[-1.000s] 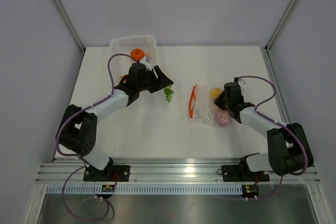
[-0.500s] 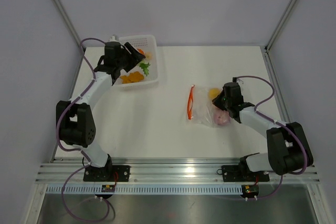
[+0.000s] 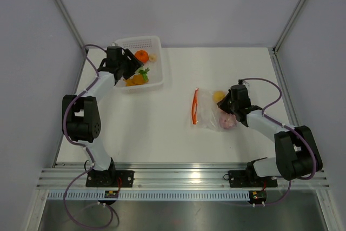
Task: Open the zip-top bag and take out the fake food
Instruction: Place the fake vegetable in the bin.
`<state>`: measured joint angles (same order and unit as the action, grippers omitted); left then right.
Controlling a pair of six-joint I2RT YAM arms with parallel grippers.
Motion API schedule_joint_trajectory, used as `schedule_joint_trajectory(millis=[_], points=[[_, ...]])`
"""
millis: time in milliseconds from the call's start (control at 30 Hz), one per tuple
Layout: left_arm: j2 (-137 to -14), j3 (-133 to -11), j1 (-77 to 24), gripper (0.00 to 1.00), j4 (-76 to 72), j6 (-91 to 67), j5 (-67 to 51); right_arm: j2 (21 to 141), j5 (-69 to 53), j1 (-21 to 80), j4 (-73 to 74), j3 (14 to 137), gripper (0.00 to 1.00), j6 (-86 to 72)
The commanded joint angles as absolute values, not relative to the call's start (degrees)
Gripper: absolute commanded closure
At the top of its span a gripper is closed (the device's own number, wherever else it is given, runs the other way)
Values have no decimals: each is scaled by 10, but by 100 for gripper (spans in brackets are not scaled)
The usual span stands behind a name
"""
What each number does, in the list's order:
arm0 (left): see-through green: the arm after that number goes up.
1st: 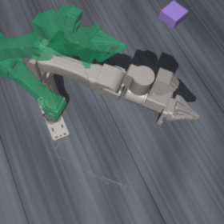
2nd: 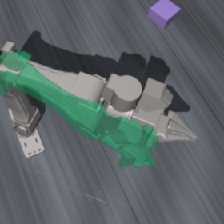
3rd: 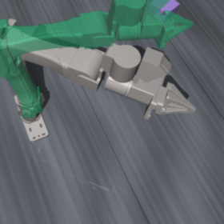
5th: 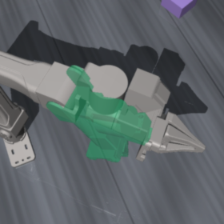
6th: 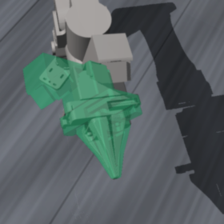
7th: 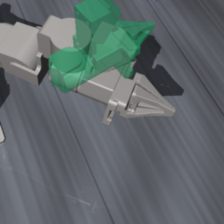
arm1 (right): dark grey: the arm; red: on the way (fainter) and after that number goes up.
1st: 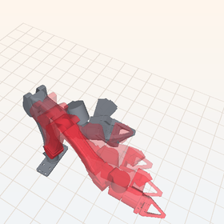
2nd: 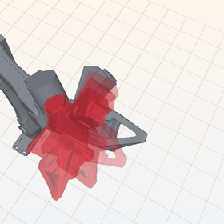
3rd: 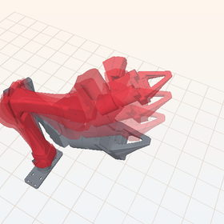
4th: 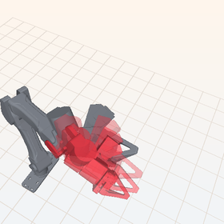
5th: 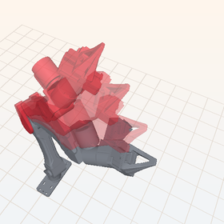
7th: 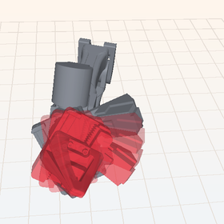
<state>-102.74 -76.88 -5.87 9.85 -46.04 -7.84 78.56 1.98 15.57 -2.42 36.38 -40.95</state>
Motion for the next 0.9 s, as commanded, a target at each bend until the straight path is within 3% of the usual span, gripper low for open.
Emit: schedule_joint_trajectory(millis=[0, 133, 200, 500, 867], points=[[-1018, -778, -57, 30, 94, -457, -69, 780, 12, 154, -54, 369, 100, -403], [-984, -759, -56, 19, 97, -448, -61, 780, 9, 153, -54, 370, 100, -399], [-957, -750, -57, 1, 105, -441, -62, 780, 8, 153, -54, 371, 100, -396], [-848, -572, -104, 1, 15, -505, -158, 782, -19, 159, -60, 375, 100, -383], [-747, -450, -229, 3, -46, -461, -127, 800, 14, 265, -34, 437, 100, -323]])
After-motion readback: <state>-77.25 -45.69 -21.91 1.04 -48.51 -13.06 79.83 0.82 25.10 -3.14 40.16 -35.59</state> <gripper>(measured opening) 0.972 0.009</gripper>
